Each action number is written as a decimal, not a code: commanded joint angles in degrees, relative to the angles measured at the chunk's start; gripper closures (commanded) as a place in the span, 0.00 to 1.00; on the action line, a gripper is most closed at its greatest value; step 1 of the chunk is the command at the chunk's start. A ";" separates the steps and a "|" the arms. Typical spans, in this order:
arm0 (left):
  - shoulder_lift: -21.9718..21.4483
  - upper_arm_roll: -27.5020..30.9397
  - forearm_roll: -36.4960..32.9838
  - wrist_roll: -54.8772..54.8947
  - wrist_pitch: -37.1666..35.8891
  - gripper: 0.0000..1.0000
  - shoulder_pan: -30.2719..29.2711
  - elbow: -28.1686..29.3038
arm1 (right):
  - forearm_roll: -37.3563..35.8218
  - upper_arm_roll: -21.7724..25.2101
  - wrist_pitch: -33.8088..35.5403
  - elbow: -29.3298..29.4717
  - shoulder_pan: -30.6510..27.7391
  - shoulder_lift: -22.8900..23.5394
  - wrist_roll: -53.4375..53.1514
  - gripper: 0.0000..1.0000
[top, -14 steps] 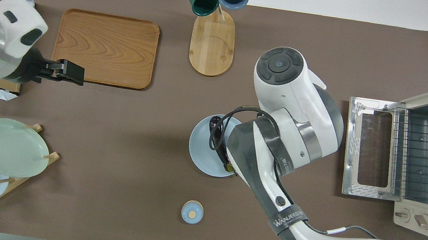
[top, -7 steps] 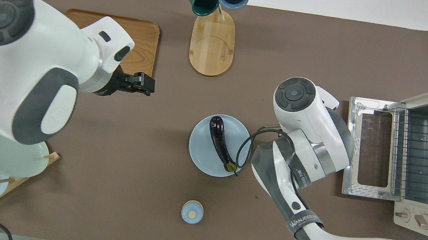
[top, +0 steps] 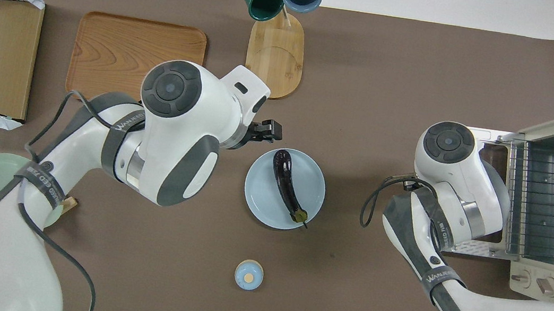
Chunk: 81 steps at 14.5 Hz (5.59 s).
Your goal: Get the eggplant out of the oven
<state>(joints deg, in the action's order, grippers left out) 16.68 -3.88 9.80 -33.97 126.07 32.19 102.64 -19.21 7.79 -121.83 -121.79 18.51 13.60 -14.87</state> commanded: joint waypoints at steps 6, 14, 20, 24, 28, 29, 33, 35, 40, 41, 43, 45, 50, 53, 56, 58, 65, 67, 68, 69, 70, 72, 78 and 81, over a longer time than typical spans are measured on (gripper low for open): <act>5.64 1.15 0.92 -6.10 7.26 0.00 7.71 2.83 | -4.52 -0.84 -0.35 -1.96 -2.43 -1.91 3.79 1.00; 5.29 1.15 0.92 -8.57 10.16 0.29 9.73 6.17 | -5.93 -0.93 9.57 1.64 -4.44 -8.48 17.83 1.00; 5.21 1.15 0.84 -8.75 9.19 1.00 9.30 5.38 | -5.05 -0.93 13.10 1.47 -15.07 -14.56 31.55 1.00; 1.01 1.33 0.49 -7.87 3.06 1.00 5.71 3.62 | -0.40 -0.93 14.95 1.55 -17.01 -15.26 32.79 1.00; 1.07 1.33 0.31 2.73 -7.58 1.00 -5.18 -5.59 | 4.09 -0.84 18.90 3.40 -17.72 -16.58 32.53 0.57; 2.12 1.33 0.22 5.90 -7.86 1.00 -8.16 -7.00 | 4.09 -0.84 19.08 3.75 -17.81 -17.45 32.62 0.51; 3.53 1.24 0.05 19.44 -7.77 1.00 -16.79 -8.51 | 5.92 -1.54 23.63 7.25 -16.85 -20.45 32.53 0.48; 6.77 1.24 -0.13 23.66 -8.55 1.00 -20.39 -12.18 | 11.09 -1.46 26.98 12.08 -16.32 -20.19 32.36 0.47; 15.83 1.24 -4.88 29.55 -5.15 1.00 -23.48 -17.65 | 16.99 -1.37 26.90 15.61 -16.40 -19.05 30.51 0.00; 16.62 1.24 -5.14 30.27 -3.31 1.00 -23.57 -17.56 | 17.80 -1.37 27.34 17.01 -16.40 -18.26 29.64 0.00; 16.63 1.24 -6.54 32.20 1.35 1.00 -23.93 -14.86 | 17.54 -1.37 27.69 21.66 -16.66 -15.63 24.82 0.00; 16.63 1.24 -6.72 32.47 2.16 1.00 -24.36 -14.22 | 17.72 -1.37 30.49 25.10 -16.50 -13.43 24.54 0.00; 16.63 1.24 -6.81 34.05 2.25 1.00 -24.54 -14.13 | 16.93 0.65 32.00 26.33 -13.85 -10.97 24.18 0.00; 16.63 1.24 -6.38 33.88 1.20 0.03 -24.37 -15.01 | 17.01 0.65 32.35 25.73 -14.73 -12.97 24.27 0.00; 16.54 1.24 -6.20 33.88 -5.36 0.00 -24.54 -18.08 | 17.10 0.56 32.09 25.64 -14.56 -13.42 24.10 0.00; 15.49 1.24 -5.93 33.88 -10.56 0.00 -24.46 -20.63 | 17.01 0.65 32.09 25.64 -14.56 -13.51 24.01 0.00; -1.27 1.85 -5.31 23.07 -24.54 0.00 -26.12 -18.97 | 16.66 0.83 31.74 25.81 -15.00 -14.04 24.09 0.00; -6.02 2.03 -5.93 23.07 -29.45 0.00 -26.12 -18.27 | 16.66 1.18 31.65 25.73 -15.35 -14.74 24.27 0.00; -8.57 2.03 -8.02 23.24 -31.39 0.00 -26.04 -17.05 | 16.75 1.27 31.82 25.64 -16.39 -14.83 24.53 0.00; -10.68 1.95 -9.09 23.42 -32.54 0.00 -25.95 -15.90 | 17.01 1.27 32.43 25.55 -17.36 -14.91 24.62 0.00; -12.88 1.94 -9.18 23.51 -33.60 0.00 -25.69 -13.98 | 17.10 1.27 32.61 25.55 -17.46 -15.00 24.45 0.00; -17.10 1.94 -9.18 24.12 -34.31 0.00 -25.33 -8.98 | 17.10 1.27 32.53 25.55 -17.46 -15.00 24.36 0.00; -19.24 1.42 -9.18 25.97 -35.18 0.00 -25.86 -6.46 | 17.19 0.74 32.00 25.64 -16.67 -15.18 23.92 0.00; -18.35 1.07 -8.75 26.06 -38.09 0.00 -27.52 -9.48 | 17.54 0.65 32.53 25.64 -16.67 -15.18 24.27 0.00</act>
<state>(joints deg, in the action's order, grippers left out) -2.27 -2.41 1.76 -8.99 90.26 6.19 95.51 -2.87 8.71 -90.02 -95.99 2.04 -0.98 9.74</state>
